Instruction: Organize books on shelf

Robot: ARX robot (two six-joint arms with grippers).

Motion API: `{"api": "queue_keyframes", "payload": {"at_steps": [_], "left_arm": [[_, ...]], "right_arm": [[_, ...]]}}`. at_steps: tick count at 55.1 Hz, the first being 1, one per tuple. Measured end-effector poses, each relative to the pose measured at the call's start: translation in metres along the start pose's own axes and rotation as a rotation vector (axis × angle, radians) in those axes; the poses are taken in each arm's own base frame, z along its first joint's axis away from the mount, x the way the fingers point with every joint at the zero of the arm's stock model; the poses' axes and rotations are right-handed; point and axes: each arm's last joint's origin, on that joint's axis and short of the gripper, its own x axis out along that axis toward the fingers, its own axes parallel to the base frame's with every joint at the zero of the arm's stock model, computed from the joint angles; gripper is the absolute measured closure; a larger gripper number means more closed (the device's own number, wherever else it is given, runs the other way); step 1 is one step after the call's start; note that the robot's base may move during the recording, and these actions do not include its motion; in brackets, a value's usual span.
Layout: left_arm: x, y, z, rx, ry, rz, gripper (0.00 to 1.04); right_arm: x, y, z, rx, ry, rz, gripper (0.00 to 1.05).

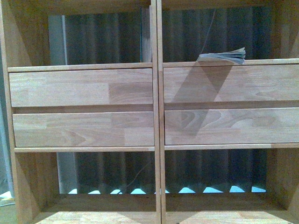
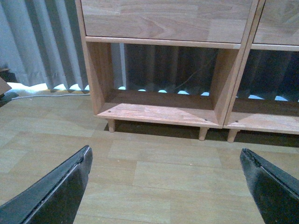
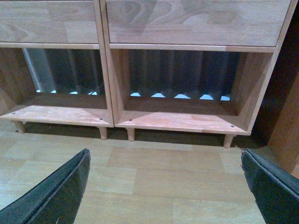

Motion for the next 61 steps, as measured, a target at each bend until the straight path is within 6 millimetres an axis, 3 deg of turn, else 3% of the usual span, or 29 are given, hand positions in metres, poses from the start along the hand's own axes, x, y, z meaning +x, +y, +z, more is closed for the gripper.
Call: {"api": "queue_keyframes", "payload": {"at_steps": [61], "left_arm": [[0.0000, 0.0000, 0.0000, 0.000, 0.000, 0.000, 0.07]], "right_arm": [[0.0000, 0.0000, 0.0000, 0.000, 0.000, 0.000, 0.07]]}}
